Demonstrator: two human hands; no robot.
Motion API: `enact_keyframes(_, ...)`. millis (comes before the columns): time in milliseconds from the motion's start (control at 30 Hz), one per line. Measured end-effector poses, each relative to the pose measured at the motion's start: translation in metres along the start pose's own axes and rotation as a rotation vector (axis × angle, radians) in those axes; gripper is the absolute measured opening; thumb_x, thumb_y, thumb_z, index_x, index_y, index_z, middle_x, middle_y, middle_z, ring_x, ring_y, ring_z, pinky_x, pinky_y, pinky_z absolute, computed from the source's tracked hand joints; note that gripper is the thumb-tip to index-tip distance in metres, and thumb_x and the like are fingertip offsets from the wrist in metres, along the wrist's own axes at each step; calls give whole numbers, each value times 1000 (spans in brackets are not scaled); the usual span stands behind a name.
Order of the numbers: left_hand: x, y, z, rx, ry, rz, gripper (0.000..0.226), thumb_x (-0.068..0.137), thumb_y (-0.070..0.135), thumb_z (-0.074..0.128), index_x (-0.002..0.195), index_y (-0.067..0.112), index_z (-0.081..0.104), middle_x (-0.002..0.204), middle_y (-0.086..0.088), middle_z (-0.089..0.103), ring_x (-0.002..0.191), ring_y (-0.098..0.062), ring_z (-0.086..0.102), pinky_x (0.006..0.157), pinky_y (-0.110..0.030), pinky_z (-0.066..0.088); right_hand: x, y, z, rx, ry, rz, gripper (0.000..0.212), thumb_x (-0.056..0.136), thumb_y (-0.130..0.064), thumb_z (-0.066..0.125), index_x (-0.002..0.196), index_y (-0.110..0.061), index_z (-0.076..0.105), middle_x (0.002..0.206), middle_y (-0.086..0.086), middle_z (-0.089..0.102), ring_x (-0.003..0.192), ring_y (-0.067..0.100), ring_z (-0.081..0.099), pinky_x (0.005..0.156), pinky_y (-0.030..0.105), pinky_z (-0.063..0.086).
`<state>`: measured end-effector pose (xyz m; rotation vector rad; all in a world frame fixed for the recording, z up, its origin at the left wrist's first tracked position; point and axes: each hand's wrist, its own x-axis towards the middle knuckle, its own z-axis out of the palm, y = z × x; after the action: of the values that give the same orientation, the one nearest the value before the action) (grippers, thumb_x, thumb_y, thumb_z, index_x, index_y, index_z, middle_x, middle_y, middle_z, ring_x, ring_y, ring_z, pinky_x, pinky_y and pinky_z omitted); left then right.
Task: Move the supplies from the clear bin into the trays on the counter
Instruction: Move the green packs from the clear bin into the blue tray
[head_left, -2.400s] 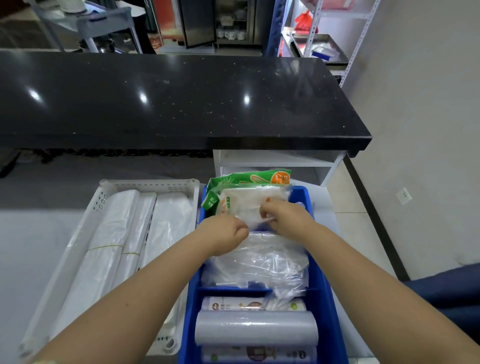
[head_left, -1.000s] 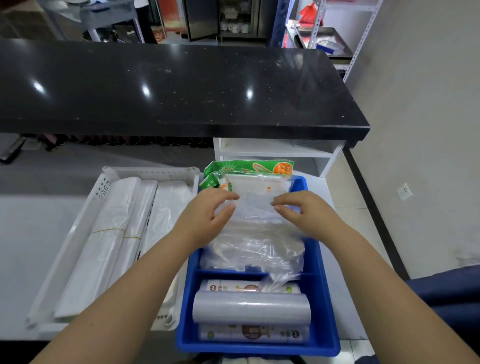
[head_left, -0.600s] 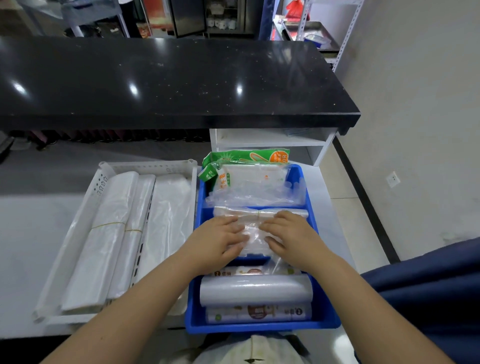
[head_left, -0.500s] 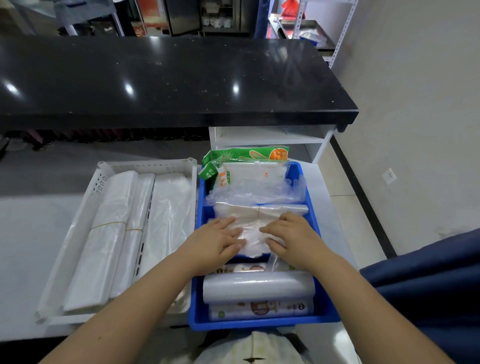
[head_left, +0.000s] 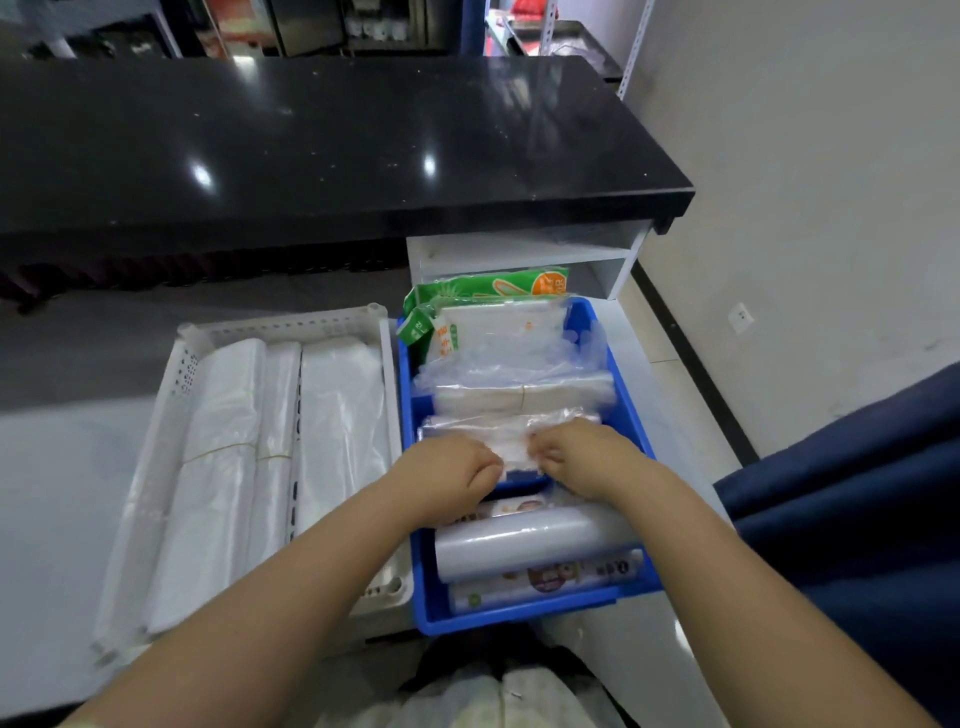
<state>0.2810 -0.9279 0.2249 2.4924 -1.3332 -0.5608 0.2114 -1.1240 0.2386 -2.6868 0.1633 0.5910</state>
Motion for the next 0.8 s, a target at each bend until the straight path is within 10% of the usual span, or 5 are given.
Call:
enact_keyframes(233,-19,3,-20,138,389,-117,33,94,42,43,116,28,63,111,5,66,104,-18,54,88,-38,41,-13,-24,-13,52,320,-157,27,89,-28,62,116,-33,62,119,-8,63,105,13,56,89,29,44)
enact_keyframes(800,-297,19,15,170,839,-1088,28,82,30,59,108,23,68,106,-1,66,104,-27,54,92,-41,31,-66,-258,69,-141,258,-1032,29,86,-21,63,115,-18,65,114,1,66,107,27,51,89,40,42)
